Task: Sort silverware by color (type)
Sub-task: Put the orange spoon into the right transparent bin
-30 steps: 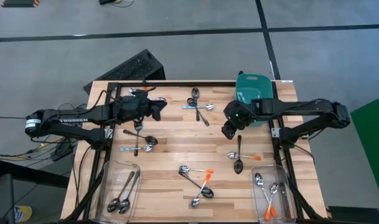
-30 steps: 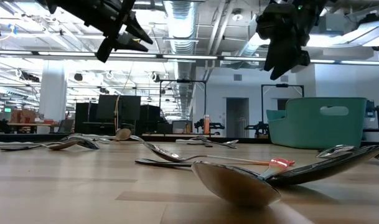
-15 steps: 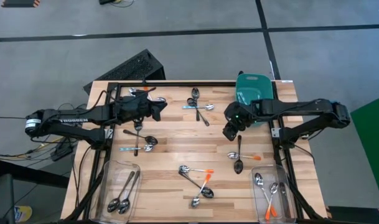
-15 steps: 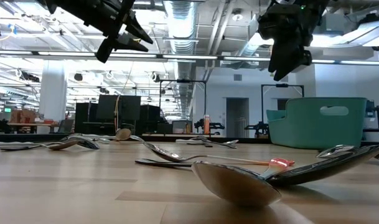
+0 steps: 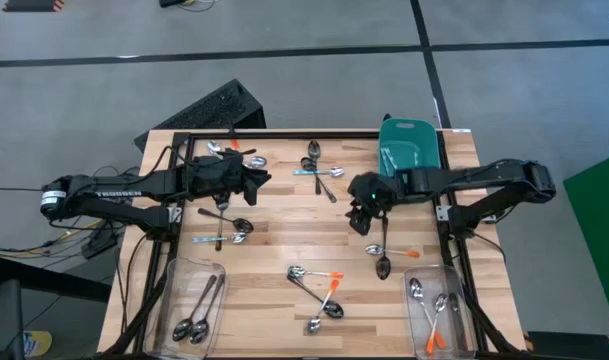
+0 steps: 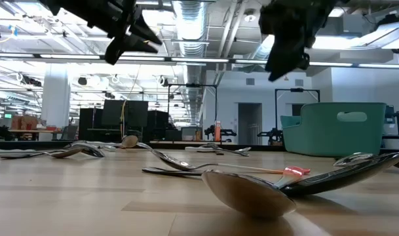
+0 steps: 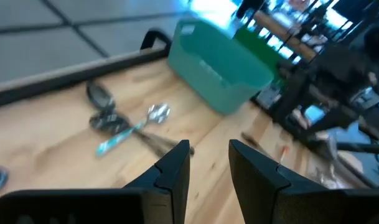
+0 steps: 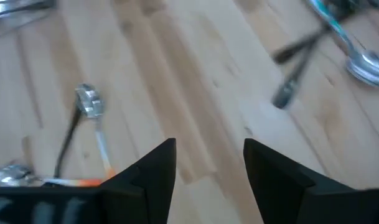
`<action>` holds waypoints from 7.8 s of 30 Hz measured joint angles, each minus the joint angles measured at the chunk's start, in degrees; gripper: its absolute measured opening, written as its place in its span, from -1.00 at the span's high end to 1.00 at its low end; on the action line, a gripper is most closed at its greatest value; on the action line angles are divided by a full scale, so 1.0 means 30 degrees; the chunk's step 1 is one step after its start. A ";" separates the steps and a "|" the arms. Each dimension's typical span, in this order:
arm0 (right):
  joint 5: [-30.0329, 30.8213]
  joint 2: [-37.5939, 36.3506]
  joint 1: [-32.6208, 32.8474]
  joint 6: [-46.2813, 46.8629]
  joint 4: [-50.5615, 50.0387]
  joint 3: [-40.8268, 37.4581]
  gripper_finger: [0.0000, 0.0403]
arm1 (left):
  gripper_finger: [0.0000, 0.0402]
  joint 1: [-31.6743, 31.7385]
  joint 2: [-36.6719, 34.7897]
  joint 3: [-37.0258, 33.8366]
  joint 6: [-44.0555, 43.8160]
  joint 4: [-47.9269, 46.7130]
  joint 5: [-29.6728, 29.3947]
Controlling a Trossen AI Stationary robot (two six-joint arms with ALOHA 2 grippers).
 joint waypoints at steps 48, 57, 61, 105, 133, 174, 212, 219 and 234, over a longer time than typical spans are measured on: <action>0.0301 1.1928 0.5903 0.1298 0.5532 0.3440 0.33 | 0.51 -0.8999 -0.0226 0.0015 -0.0437 -0.6227 -0.2085; -0.0664 1.2912 0.5937 -0.0304 0.5843 0.3648 0.37 | 0.51 -0.8999 -0.0219 0.0015 -0.0855 -0.6236 -0.2302; -0.0849 1.3165 0.5849 -0.0407 0.5673 0.3672 0.40 | 0.51 -0.8999 -0.0219 0.0015 -0.0951 -0.6464 -0.2303; 0.0427 1.3158 0.5937 0.7840 -0.2771 0.8692 0.39 | 0.51 -0.8270 0.1545 0.0015 0.0241 -0.4377 -0.2937; -0.1344 1.3615 0.6101 0.6776 0.0343 0.6046 0.33 | 0.51 -0.8262 0.1537 0.0015 -0.0165 -0.4447 -0.3016; 0.0584 1.3588 0.5186 1.0067 -0.2572 0.5979 0.37 | 0.51 -0.8256 0.1530 0.0015 -0.0180 -0.5584 -0.4096; -0.2682 1.0096 1.0487 1.6999 -1.7545 1.4552 0.96 | 0.51 -0.8285 0.1530 0.0015 -0.0381 -0.5992 -0.3789; -0.2821 0.7190 1.4869 2.5310 -1.7896 1.2277 0.96 | 0.51 -0.7114 0.1530 0.0014 0.1742 -0.3919 -0.2483; -0.4295 0.6484 2.0426 3.3763 -1.4684 0.7616 0.85 | 0.51 -0.5546 0.1530 0.0007 0.2980 0.0817 0.1272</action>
